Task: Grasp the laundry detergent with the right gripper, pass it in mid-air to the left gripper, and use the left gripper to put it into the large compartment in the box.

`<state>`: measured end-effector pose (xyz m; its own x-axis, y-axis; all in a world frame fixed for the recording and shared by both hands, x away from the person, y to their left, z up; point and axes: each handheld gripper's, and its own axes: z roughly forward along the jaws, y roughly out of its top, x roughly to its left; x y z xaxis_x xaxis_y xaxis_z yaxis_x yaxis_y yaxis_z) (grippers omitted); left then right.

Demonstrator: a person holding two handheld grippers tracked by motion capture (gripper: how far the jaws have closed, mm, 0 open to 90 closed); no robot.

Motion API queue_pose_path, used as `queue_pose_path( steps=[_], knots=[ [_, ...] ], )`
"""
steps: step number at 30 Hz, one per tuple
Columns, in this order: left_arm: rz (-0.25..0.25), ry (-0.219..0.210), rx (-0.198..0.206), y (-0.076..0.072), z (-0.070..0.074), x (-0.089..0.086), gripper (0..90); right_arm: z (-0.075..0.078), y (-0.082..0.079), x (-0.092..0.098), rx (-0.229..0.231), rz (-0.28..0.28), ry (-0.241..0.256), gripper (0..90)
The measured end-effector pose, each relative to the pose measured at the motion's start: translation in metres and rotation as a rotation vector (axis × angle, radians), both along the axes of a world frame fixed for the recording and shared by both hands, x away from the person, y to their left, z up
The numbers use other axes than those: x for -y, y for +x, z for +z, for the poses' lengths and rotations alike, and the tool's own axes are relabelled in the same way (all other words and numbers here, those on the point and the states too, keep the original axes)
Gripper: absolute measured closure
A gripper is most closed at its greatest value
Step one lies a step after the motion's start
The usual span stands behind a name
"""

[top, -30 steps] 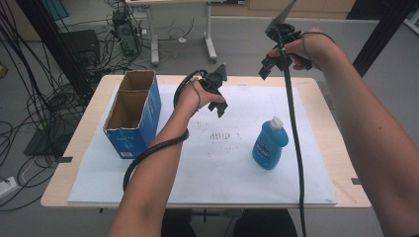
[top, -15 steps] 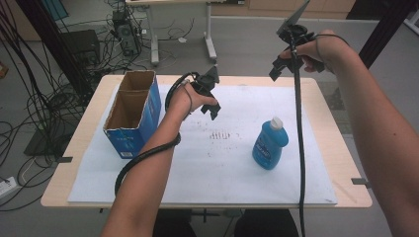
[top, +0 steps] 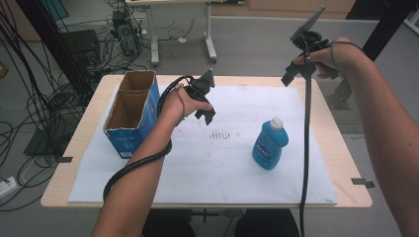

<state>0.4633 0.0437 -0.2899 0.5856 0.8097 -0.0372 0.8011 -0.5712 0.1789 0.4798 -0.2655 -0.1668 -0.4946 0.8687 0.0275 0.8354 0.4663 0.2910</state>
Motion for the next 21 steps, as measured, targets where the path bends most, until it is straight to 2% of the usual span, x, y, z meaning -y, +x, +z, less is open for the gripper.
queue_pose_path(
  steps=[5, 8, 21],
  knots=[
    [0.006, -0.010, -0.014, -0.008, -0.001, -0.006, 18.9, -0.003, -0.004, 0.010, -0.004, -0.008, -0.008, 11.3],
    [-0.010, -0.014, -0.024, -0.018, -0.001, -0.010, 18.5, -0.005, -0.008, 0.016, -0.005, -0.010, -0.008, 11.3],
    [-0.040, -0.015, -0.028, -0.045, 0.002, -0.016, 17.9, -0.006, -0.018, 0.032, -0.002, -0.028, -0.024, 11.3]
  ],
)
